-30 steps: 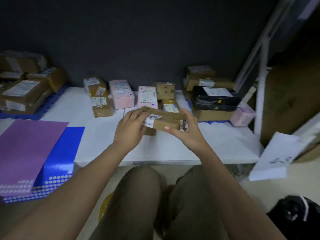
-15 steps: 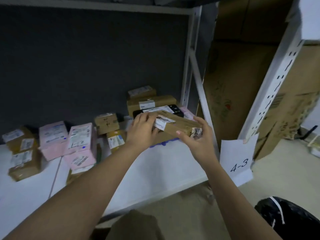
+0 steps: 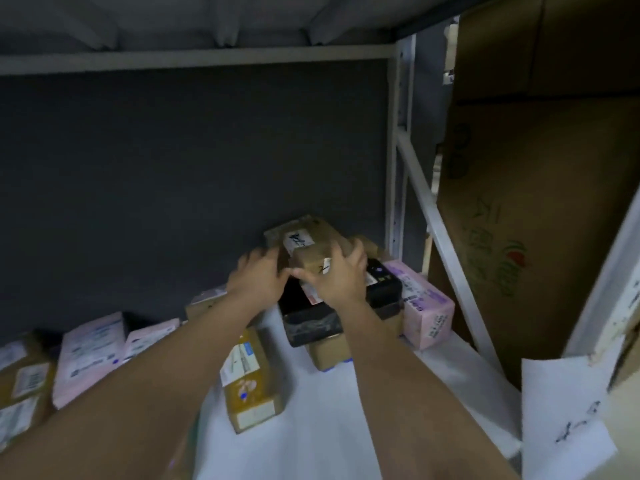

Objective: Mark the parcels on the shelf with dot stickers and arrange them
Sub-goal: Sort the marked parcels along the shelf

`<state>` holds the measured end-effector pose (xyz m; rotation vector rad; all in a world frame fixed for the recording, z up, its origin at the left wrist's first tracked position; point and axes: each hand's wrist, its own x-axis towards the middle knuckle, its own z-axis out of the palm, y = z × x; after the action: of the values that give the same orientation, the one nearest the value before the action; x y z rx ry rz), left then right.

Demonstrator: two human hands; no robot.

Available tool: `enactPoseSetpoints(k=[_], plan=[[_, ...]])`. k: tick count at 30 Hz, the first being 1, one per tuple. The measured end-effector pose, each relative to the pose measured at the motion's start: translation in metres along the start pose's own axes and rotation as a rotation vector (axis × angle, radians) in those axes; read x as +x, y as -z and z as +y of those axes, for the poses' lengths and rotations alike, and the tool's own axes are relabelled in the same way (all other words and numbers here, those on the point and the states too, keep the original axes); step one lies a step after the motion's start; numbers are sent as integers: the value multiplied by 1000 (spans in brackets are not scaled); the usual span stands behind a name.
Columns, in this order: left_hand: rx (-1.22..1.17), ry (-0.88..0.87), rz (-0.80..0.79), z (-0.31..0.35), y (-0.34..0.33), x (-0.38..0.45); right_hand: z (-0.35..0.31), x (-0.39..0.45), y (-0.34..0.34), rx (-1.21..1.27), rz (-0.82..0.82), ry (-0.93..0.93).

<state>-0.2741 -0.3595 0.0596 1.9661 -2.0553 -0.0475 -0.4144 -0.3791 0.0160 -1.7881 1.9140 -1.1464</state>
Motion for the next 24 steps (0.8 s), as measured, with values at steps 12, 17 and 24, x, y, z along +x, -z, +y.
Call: enactPoseSetpoints(k=[12,17,24], plan=[[-100,44,-98,-70,21,-118,-31,-133,18,106,12,235],[-122,157,-91,-120,20,-171,-53,-179,-29,51,-218,196],[-139,163,-116,-162,-9,-191,-29,-185,-110,-223,-466,-127]])
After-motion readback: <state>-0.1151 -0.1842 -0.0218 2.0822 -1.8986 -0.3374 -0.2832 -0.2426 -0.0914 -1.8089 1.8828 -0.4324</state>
